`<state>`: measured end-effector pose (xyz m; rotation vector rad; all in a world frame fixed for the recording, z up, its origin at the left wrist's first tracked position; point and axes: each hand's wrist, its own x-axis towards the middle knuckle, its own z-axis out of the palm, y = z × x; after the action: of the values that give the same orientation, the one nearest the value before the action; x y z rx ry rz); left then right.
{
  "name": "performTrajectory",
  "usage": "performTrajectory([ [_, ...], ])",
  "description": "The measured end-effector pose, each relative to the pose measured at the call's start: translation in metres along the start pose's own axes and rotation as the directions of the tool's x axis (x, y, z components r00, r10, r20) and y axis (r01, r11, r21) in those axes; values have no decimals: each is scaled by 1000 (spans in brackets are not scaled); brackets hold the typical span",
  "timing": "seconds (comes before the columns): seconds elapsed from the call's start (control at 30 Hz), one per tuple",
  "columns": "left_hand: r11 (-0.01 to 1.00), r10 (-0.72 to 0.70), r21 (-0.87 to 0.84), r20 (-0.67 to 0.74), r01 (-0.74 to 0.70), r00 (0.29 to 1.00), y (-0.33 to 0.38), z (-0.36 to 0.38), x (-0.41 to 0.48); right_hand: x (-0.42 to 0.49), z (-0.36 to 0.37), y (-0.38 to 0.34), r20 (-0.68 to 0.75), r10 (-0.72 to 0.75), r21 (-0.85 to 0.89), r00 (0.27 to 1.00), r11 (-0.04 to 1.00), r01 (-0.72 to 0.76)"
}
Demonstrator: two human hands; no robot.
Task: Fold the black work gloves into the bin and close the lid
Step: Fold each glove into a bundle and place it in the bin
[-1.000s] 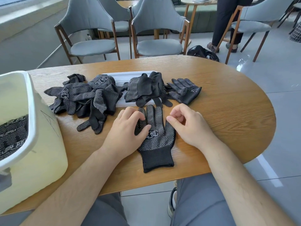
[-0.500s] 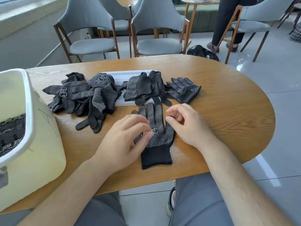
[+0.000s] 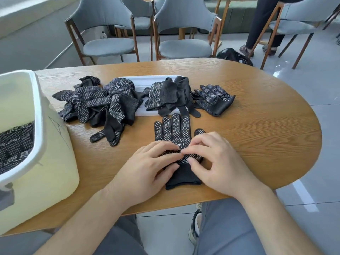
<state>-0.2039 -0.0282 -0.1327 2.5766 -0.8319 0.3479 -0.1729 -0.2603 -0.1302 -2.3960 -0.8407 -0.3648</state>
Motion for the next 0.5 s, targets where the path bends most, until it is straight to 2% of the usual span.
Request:
performTrajectory([
  [0.2, 999, -30, -38, -38, 29, 999, 0, -1, -2, -8, -2, -3, -19, 62, -5, 998, 998, -62],
  [0.33, 994, 52, -96, -54, -57, 997, 6, -10, -7, -14, -9, -7, -48, 5, 36, 999, 999, -3],
  [0.43, 997, 63, -55, 5, -63, 998, 8, -13, -8, -26, -16, -10, 46, -38, 102, 998, 994, 33],
  [0.5, 997, 53, -59, -6, -53, 999, 6, -10, -8, -32, -18, -11, 118, -24, 99, 993, 995, 13],
])
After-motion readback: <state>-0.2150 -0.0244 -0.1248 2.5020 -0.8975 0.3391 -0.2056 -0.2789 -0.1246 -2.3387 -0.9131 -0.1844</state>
